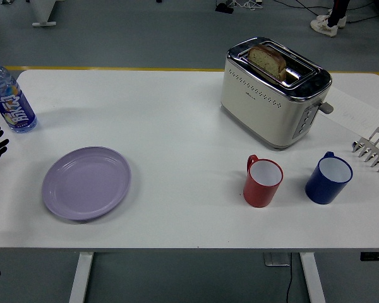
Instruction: Push plate across desktop
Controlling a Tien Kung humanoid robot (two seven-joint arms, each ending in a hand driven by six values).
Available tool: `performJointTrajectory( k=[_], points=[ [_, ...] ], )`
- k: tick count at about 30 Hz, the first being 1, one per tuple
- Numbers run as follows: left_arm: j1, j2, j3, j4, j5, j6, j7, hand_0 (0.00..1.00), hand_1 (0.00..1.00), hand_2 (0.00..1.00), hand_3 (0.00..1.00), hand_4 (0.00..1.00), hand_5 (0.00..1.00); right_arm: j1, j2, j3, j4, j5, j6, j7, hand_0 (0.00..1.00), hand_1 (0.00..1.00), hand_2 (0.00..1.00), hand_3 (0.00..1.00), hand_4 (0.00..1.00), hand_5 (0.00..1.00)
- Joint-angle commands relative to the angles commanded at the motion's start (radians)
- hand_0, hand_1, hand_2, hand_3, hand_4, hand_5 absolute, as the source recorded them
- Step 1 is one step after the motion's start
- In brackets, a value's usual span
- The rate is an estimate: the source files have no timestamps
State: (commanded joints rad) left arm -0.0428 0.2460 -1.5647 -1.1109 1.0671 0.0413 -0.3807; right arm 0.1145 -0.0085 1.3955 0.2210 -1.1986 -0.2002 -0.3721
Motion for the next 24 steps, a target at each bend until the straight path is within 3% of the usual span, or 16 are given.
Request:
performJointTrajectory(
  k=[12, 24],
  points=[
    [-0.011, -0.067, 0.03, 0.019, 0.005, 0.012, -0.021, 0.86, 0.879, 0.925, 0.884, 0.566, 0.998, 0.005, 0.002, -0.005, 0.0, 0.002, 0.002, 0.001, 0.635, 0.587, 0.68, 0.718, 0.422, 0.484],
    [-0.02, -0.104, 0.059, 0.058, 0.004, 0.02, -0.041, 0.854, 0.877, 0.922, 0.883, 0.556, 0.998, 0.012, 0.004, -0.002, 0.002, -0.018, 0.009, -0.006, 0.635, 0.587, 0.68, 0.718, 0.422, 0.483]
  ],
)
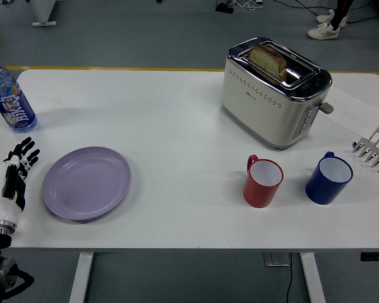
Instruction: Push plate across desktop
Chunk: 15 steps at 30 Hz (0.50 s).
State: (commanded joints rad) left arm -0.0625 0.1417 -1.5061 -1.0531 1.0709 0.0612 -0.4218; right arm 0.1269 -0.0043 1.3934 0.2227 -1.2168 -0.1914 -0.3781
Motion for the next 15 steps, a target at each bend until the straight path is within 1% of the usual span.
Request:
performJointTrajectory(
  k=[5, 7, 9, 15],
  points=[
    [0.008, -0.018, 0.007, -0.001, -0.006, 0.0, -0.003, 0.85, 0.873, 0.92, 0.881, 0.55, 0.998, 0.003, 0.0, -0.002, 0.0, 0.0, 0.002, 0.001, 0.635, 0.588, 0.68, 0.718, 0.422, 0.486],
    [0.009, -0.028, 0.009, -0.008, -0.019, 0.004, -0.006, 0.848, 0.872, 0.919, 0.88, 0.547, 0.998, 0.004, 0.0, -0.002, 0.0, -0.002, 0.003, 0.001, 0.635, 0.588, 0.68, 0.718, 0.422, 0.488],
    [0.01, -0.044, 0.007, -0.016, -0.032, 0.009, -0.012, 0.848, 0.872, 0.919, 0.88, 0.547, 0.998, 0.006, 0.0, -0.001, 0.0, -0.007, 0.005, 0.0, 0.635, 0.588, 0.68, 0.718, 0.422, 0.488],
    [0.009, -0.071, 0.009, -0.019, -0.041, 0.016, -0.023, 0.846, 0.872, 0.919, 0.875, 0.543, 0.998, 0.008, 0.0, -0.002, 0.0, -0.012, 0.007, -0.001, 0.635, 0.588, 0.68, 0.718, 0.421, 0.487]
  ],
)
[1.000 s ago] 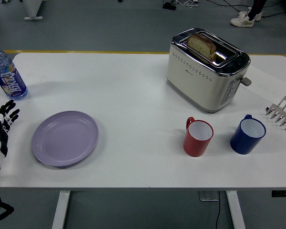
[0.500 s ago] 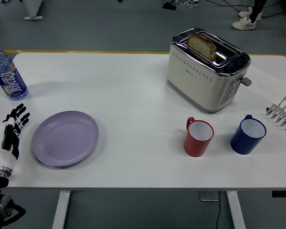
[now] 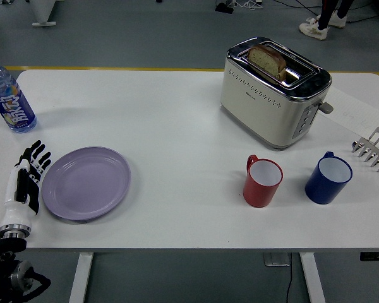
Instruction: Push plate across desktop
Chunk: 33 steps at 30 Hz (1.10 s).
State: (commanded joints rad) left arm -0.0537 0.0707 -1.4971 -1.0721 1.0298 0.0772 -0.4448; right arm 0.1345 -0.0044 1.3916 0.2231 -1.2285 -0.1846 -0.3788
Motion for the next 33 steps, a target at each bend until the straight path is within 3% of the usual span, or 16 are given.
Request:
performJointTrajectory(
  k=[13, 23, 33],
  points=[
    [-0.006, -0.053, -0.006, 0.003, 0.001, 0.003, -0.012, 0.842, 0.869, 0.918, 0.872, 0.542, 0.998, 0.003, -0.002, -0.007, -0.002, 0.002, 0.003, 0.005, 0.635, 0.589, 0.68, 0.719, 0.423, 0.487],
    [-0.002, -0.071, 0.044, -0.009, 0.0, 0.017, -0.031, 0.837, 0.865, 0.913, 0.855, 0.534, 0.998, 0.0, -0.005, -0.016, 0.0, 0.009, 0.003, 0.003, 0.634, 0.589, 0.681, 0.718, 0.422, 0.489],
    [0.004, -0.071, 0.093, -0.008, -0.008, 0.03, -0.044, 0.836, 0.862, 0.911, 0.853, 0.534, 0.998, -0.007, -0.005, -0.019, 0.001, 0.008, 0.004, -0.001, 0.635, 0.589, 0.681, 0.719, 0.422, 0.489]
  ],
)
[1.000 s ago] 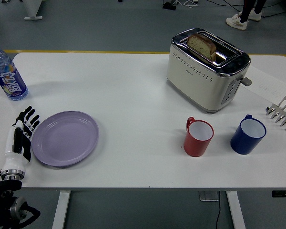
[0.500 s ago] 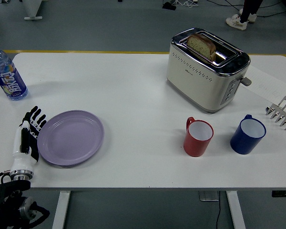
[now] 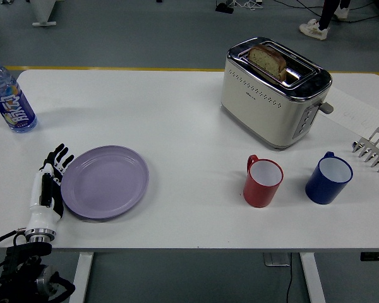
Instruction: Push plate across desktop
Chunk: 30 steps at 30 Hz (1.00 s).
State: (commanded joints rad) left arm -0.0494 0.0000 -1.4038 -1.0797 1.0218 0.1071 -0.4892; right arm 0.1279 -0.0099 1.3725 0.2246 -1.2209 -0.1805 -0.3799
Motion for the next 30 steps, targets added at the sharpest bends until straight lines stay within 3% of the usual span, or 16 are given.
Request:
performJointTrajectory(
  k=[16, 30],
  points=[
    [-0.013, 0.0, 0.161, -0.019, -0.054, 0.047, -0.043, 0.831, 0.859, 0.906, 0.837, 0.525, 0.998, -0.001, -0.003, -0.01, -0.003, 0.015, -0.001, 0.011, 0.633, 0.589, 0.681, 0.719, 0.423, 0.487],
    [-0.039, 0.0, 0.285, -0.042, -0.096, 0.06, -0.054, 0.829, 0.857, 0.903, 0.831, 0.516, 0.998, 0.003, -0.002, -0.017, -0.004, 0.024, -0.002, 0.012, 0.634, 0.589, 0.68, 0.721, 0.426, 0.488]
  ],
)
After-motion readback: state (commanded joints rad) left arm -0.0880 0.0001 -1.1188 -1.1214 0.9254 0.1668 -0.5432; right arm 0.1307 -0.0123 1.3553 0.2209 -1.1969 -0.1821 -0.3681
